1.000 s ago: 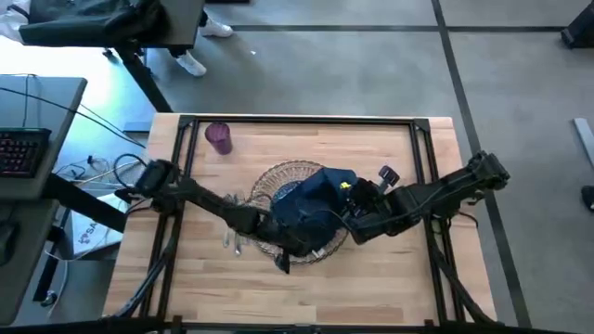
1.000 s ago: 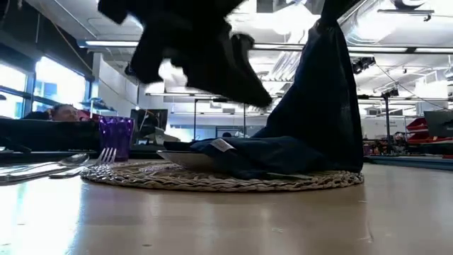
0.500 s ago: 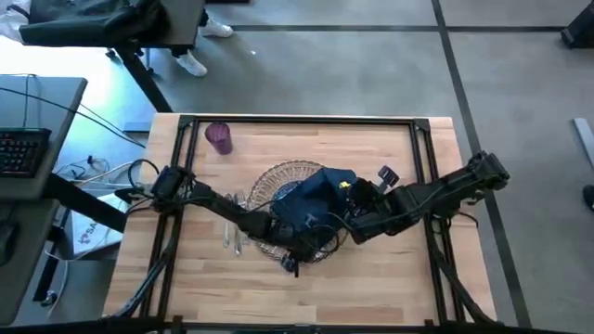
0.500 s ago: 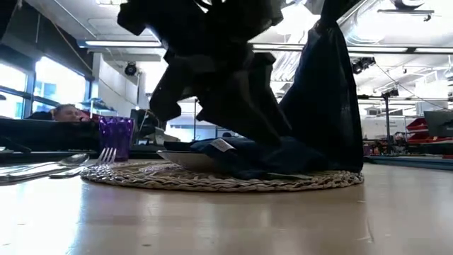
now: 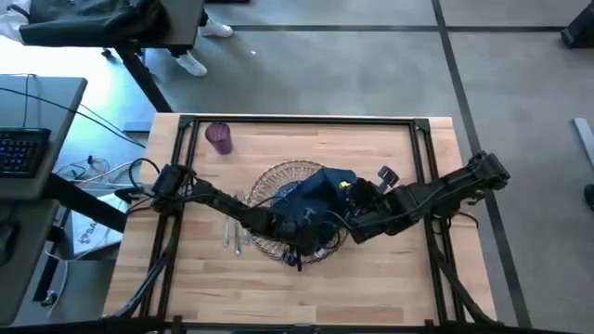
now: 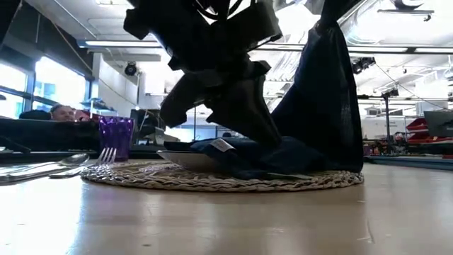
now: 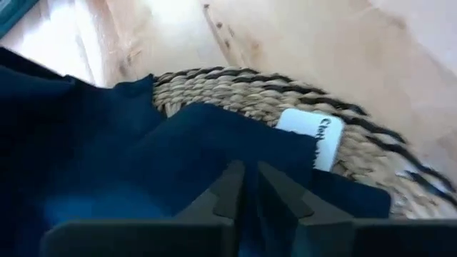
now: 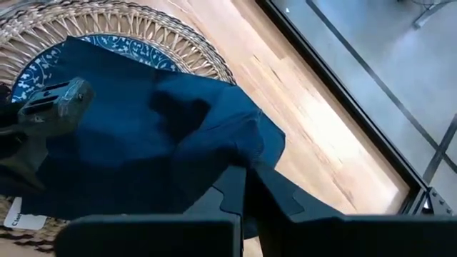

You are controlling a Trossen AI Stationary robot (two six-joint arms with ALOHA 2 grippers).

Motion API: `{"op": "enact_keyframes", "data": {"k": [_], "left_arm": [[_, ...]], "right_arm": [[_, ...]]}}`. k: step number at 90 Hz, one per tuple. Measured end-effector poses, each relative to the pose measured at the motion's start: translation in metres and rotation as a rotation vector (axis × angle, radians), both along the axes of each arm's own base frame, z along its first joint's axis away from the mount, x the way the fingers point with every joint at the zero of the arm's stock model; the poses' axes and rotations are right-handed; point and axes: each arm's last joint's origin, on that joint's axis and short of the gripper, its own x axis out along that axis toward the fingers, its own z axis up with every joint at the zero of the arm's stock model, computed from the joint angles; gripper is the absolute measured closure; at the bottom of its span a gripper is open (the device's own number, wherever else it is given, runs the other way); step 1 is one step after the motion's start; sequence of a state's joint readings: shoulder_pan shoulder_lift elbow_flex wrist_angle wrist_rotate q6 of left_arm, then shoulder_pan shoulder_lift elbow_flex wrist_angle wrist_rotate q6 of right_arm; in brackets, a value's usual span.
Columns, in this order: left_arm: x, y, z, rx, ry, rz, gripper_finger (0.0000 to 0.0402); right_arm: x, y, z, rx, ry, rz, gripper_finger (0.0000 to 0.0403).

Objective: Set table place
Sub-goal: Fold the blue napkin

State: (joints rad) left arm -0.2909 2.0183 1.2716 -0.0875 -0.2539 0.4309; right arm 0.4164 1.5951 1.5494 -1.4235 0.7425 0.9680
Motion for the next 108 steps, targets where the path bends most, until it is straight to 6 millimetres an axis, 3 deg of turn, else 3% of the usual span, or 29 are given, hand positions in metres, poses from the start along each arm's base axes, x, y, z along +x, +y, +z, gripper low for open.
{"op": "enact_keyframes", "data": {"k": [16,28,64,82,108], "left_arm": [[-0.002,-0.014,0.003,0.046,-0.04,-0.049,0.0399],[-0.003,-0.019,0.002,-0.024,-0.015,-0.109,0.0386],[-0.002,-0.015,-0.004,-0.029,0.019,-0.23,0.0282],[0.003,-0.011,-0.019,-0.066,0.038,-0.242,0.0275],[0.004,-0.014,-0.014,-0.009,-0.007,-0.194,0.0274]], "right_arm": [[0.0,0.001,0.0,0.011,0.004,0.002,0.0403],[0.0,0.001,0.0,0.013,0.004,0.003,0.0403],[0.002,0.0,0.0,0.018,-0.01,0.003,0.0403],[0.003,0.0,0.0,0.023,-0.019,0.003,0.0403],[0.003,0.001,0.0,0.021,-0.009,0.019,0.0403]]}}
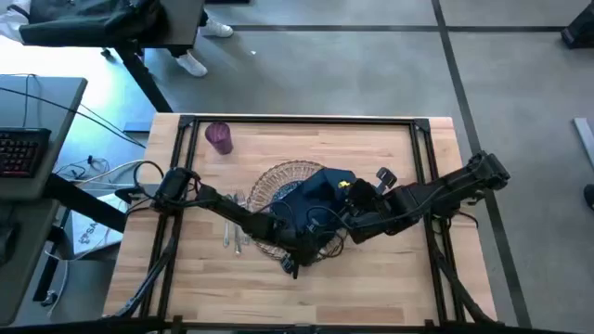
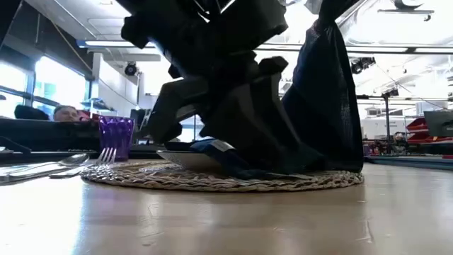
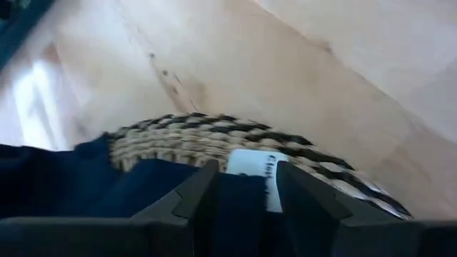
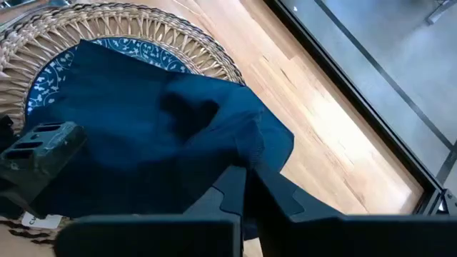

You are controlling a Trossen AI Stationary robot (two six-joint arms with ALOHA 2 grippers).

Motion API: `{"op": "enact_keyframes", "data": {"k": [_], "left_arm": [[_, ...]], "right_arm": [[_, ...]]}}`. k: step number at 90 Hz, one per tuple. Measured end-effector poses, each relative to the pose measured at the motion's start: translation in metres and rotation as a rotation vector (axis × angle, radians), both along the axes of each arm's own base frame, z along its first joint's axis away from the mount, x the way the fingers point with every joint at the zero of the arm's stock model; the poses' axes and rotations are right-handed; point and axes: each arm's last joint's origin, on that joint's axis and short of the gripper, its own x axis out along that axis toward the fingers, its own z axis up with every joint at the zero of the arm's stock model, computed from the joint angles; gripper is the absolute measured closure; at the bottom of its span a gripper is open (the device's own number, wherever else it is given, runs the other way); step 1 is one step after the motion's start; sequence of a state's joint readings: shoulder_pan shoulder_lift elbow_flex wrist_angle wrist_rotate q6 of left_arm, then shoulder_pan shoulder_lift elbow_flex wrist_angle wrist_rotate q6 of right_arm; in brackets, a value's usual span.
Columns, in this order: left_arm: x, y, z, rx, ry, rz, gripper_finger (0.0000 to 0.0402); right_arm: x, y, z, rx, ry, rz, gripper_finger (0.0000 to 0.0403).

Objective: Set table place
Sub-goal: Fold the blue napkin

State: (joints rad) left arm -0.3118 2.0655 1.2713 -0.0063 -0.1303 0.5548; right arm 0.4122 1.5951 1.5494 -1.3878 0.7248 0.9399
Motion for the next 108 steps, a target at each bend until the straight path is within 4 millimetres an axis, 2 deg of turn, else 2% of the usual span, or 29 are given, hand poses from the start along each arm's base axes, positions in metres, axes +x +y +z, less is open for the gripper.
{"op": "enact_keyframes", "data": {"k": [42,54,68,76,90,108], "left_arm": [[0.006,0.021,-0.015,-0.152,0.088,0.067,0.0289],[0.006,0.022,-0.016,-0.183,0.103,0.079,0.0321],[0.005,0.022,-0.017,-0.182,0.111,0.078,0.0384],[0.004,0.019,-0.015,-0.137,0.096,0.085,0.0396],[-0.003,0.007,0.006,0.0,0.02,0.112,0.04],[-0.022,-0.005,0.066,0.088,-0.134,0.186,0.0401]], "right_arm": [[0.001,0.0,0.0,0.002,-0.006,0.004,0.0403],[0.001,0.0,0.0,0.002,-0.008,0.005,0.0403],[0.001,0.001,0.0,0.01,-0.005,0.006,0.0403],[0.001,0.001,0.0,0.012,-0.002,0.009,0.0403],[0.001,0.001,0.0,0.016,0.012,0.022,0.0403],[-0.001,0.005,0.0,0.015,0.014,0.038,0.0403]]}}
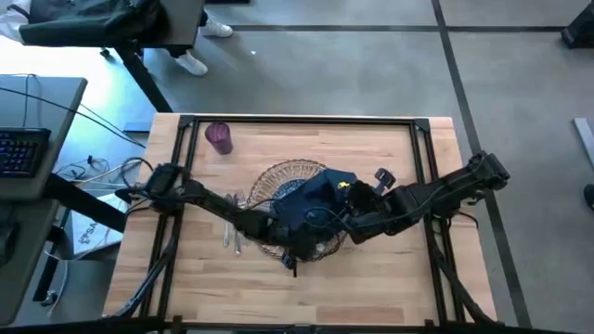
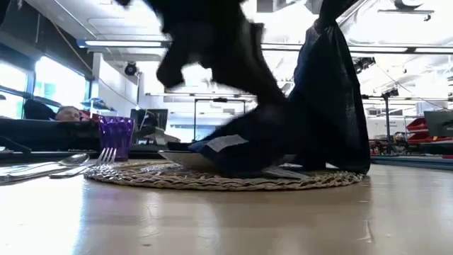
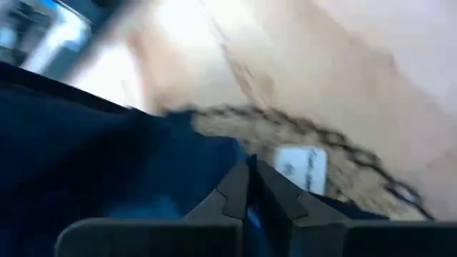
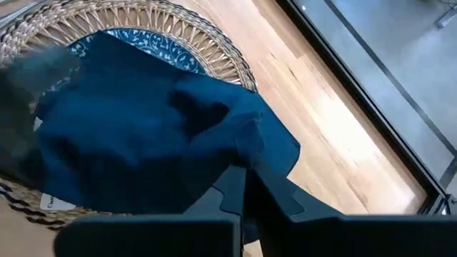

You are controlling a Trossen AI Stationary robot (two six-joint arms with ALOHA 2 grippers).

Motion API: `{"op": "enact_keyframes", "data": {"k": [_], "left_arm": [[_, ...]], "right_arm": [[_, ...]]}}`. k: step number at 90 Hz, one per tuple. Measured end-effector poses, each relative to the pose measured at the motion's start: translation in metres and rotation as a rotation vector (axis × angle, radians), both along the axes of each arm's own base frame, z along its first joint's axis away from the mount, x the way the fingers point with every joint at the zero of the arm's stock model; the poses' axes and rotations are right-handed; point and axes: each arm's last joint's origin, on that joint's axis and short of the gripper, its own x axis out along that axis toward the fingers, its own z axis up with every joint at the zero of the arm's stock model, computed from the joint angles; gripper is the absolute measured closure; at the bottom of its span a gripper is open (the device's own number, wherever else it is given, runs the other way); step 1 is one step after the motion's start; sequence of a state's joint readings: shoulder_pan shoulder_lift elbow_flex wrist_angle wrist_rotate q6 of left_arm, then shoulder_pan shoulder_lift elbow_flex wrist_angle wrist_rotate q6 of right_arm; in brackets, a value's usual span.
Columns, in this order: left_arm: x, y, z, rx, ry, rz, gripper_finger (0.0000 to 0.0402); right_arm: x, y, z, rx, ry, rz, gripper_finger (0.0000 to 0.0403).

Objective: Set table place
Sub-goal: Fold the blue napkin

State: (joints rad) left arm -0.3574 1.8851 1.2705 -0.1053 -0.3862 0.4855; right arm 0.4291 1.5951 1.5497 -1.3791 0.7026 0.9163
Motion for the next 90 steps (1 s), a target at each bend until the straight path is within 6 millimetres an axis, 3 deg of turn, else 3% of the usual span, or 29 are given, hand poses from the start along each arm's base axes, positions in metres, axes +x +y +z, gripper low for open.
{"op": "enact_keyframes", "data": {"k": [22,42,54,74,85,90], "left_arm": [[-0.04,0.006,0.077,0.121,-0.165,0.16,0.0401],[-0.089,0.002,0.138,0.104,-0.315,0.195,0.0401],[-0.121,-0.004,0.165,0.022,-0.384,0.163,0.0401],[-0.17,-0.026,0.194,-0.16,-0.466,0.015,0.0401],[-0.186,-0.034,0.215,-0.262,-0.605,-0.005,0.0402],[-0.193,-0.032,0.225,-0.253,-0.667,0.011,0.0402]], "right_arm": [[-0.008,0.02,0.002,-0.044,-0.069,0.025,0.0403],[-0.022,0.049,0.003,-0.034,-0.14,0.092,0.0403],[-0.034,0.078,0.004,0.013,-0.193,0.206,0.0403],[-0.057,0.137,0.012,0.149,-0.329,0.494,0.0403],[-0.064,0.157,0.027,0.079,-0.437,0.63,0.0403],[-0.065,0.157,0.035,0.009,-0.489,0.613,0.0403]]}}
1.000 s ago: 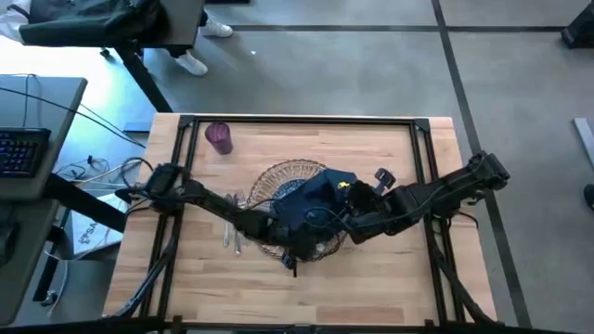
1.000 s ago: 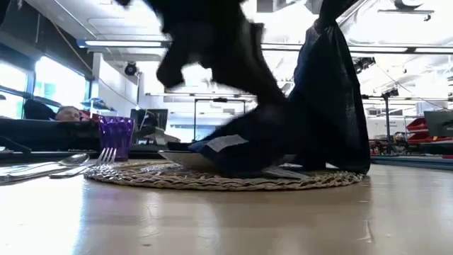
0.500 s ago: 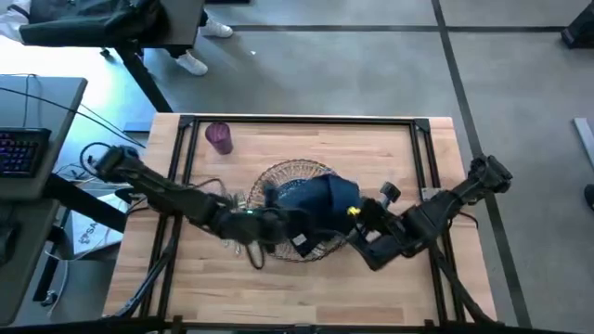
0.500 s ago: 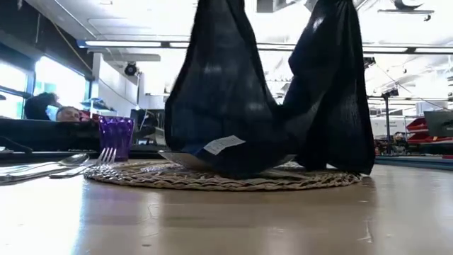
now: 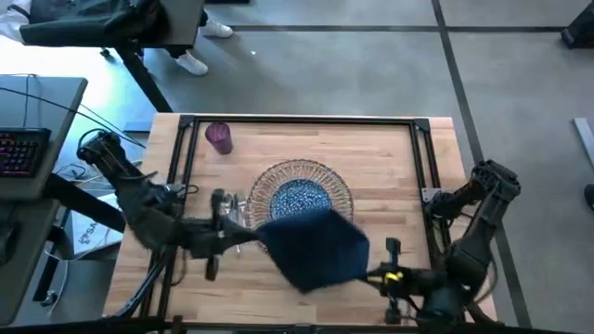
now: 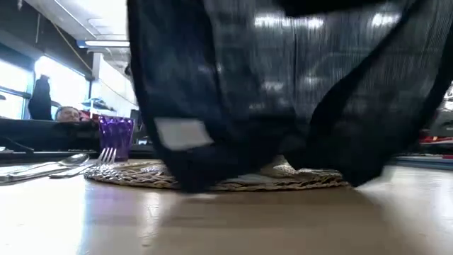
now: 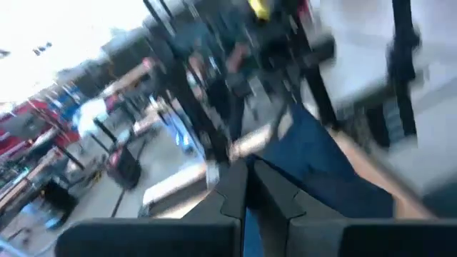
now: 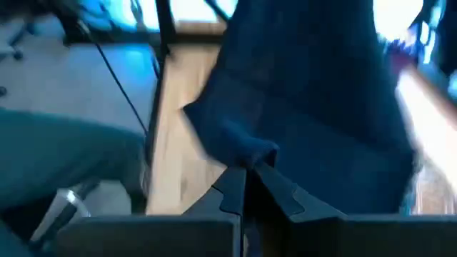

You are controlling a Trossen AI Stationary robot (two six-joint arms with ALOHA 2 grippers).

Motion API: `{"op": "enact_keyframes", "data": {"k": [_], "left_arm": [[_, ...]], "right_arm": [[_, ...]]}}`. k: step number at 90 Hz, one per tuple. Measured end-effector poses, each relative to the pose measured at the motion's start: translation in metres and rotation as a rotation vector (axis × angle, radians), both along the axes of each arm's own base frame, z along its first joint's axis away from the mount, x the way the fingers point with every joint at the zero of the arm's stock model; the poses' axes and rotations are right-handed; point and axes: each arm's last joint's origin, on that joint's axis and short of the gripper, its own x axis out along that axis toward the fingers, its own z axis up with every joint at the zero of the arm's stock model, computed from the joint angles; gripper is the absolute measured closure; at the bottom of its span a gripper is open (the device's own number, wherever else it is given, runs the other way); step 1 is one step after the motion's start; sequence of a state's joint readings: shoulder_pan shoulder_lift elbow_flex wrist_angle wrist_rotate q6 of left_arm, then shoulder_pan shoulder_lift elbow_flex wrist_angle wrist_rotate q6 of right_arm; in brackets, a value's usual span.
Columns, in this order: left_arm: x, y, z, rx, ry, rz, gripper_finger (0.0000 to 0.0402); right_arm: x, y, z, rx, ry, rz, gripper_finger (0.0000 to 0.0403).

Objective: Set table place
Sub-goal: Fold the blue napkin

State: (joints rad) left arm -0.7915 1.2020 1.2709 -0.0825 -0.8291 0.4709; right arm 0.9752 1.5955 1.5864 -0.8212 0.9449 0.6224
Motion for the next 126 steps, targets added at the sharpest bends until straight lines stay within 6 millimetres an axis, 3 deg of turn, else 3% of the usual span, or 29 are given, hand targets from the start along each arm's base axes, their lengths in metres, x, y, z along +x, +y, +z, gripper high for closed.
{"op": "enact_keyframes", "data": {"k": [6,13,25,38,56,67,79,91,108,115,126], "left_arm": [[-0.006,0.008,0.009,0.021,-0.041,0.092,0.0402],[-0.008,0.025,0.013,0.055,-0.029,0.261,0.0401],[-0.002,0.063,0.002,0.07,0.075,0.48,0.0401],[0.008,0.108,-0.029,0.025,0.254,0.676,0.0401],[0.025,0.149,-0.095,-0.002,0.437,0.794,0.0401],[0.028,0.148,-0.119,-0.039,0.478,0.714,0.0401],[0.027,0.127,-0.116,-0.084,0.474,0.56,0.0401],[0.021,0.094,-0.096,-0.124,0.459,0.307,0.0401],[0.001,0.046,-0.056,-0.126,0.431,-0.264,0.0401],[-0.005,0.043,-0.035,-0.099,0.317,-0.257,0.0401],[-0.008,0.063,-0.021,-0.042,0.227,0.006,0.0401]], "right_arm": [[-0.001,-0.014,0.01,-0.01,-0.058,-0.111,0.0403],[0.0,-0.046,0.015,0.013,-0.065,-0.272,0.0403],[0.004,-0.102,-0.006,0.019,0.05,-0.545,0.0403],[0.01,-0.151,-0.041,0.028,0.2,-0.739,0.0403],[0.011,-0.193,-0.102,0.088,0.357,-0.813,0.0403],[0.009,-0.193,-0.12,0.099,0.36,-0.754,0.0403],[0.002,-0.177,-0.112,0.111,0.337,-0.657,0.0403],[-0.004,-0.142,-0.084,0.127,0.311,-0.438,0.0403],[-0.017,-0.078,-0.031,0.302,0.242,0.09,0.0403],[-0.023,-0.072,-0.005,0.24,0.143,0.157,0.0403],[-0.028,-0.106,0.018,0.084,0.035,-0.146,0.0403]]}}
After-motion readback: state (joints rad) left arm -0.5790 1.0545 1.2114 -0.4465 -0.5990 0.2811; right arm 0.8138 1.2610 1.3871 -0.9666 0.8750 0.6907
